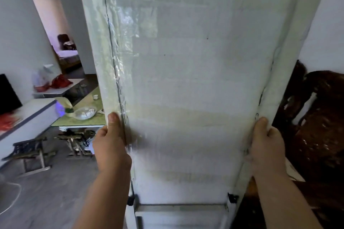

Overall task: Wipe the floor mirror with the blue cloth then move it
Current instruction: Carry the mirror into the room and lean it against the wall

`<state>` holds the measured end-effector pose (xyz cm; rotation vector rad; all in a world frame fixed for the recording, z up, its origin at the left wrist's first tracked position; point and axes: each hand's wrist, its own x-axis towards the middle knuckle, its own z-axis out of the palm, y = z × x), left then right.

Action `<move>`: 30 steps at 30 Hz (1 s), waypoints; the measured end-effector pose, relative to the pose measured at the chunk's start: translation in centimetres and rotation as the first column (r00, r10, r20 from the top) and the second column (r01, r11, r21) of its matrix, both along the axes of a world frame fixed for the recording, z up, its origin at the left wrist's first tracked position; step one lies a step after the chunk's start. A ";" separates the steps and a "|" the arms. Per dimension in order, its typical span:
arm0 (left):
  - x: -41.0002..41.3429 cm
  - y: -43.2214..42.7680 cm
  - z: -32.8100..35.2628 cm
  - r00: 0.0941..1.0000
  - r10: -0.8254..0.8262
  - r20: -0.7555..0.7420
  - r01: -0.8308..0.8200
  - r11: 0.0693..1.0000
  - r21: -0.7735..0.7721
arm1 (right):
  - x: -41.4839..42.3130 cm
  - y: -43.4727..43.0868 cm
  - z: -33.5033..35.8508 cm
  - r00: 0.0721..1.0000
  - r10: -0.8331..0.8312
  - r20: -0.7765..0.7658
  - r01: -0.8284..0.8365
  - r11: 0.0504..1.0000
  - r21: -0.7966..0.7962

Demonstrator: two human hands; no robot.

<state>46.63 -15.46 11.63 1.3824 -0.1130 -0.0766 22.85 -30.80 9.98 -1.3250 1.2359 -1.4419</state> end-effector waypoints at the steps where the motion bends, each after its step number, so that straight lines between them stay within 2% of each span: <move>1: 1.2 -0.2 0.0 1.000 0.005 0.006 -0.005 1.000 -0.004 | 1.3 -0.2 0.3 1.000 0.015 -0.002 -0.015 1.000 0.003; 11: 11.2 -7.0 0.9 0.985 0.127 0.113 -0.124 0.992 -0.036 | 13.3 -9.6 1.2 0.991 0.127 0.036 -0.126 0.992 -0.033; 14: 14.3 -10.2 0.7 0.979 0.170 0.108 -0.165 0.985 -0.055 | 17.1 -13.2 1.9 0.985 0.169 0.044 -0.167 0.985 -0.045; 18: 18.4 -13.5 -0.1 0.983 0.180 0.032 -0.177 0.980 -0.092 | 21.7 -17.7 1.5 0.976 0.214 0.036 -0.211 0.975 -0.071; 20: 21.0 -15.5 -0.6 0.981 0.189 0.042 -0.187 0.981 -0.057 | 24.2 -20.0 1.2 0.975 0.221 0.030 -0.219 0.974 -0.063; 30: 36.5 -30.0 -1.3 0.999 0.033 -0.016 -0.035 0.979 -0.203 | 36.8 -32.3 1.2 0.996 0.087 0.033 -0.083 0.992 -0.092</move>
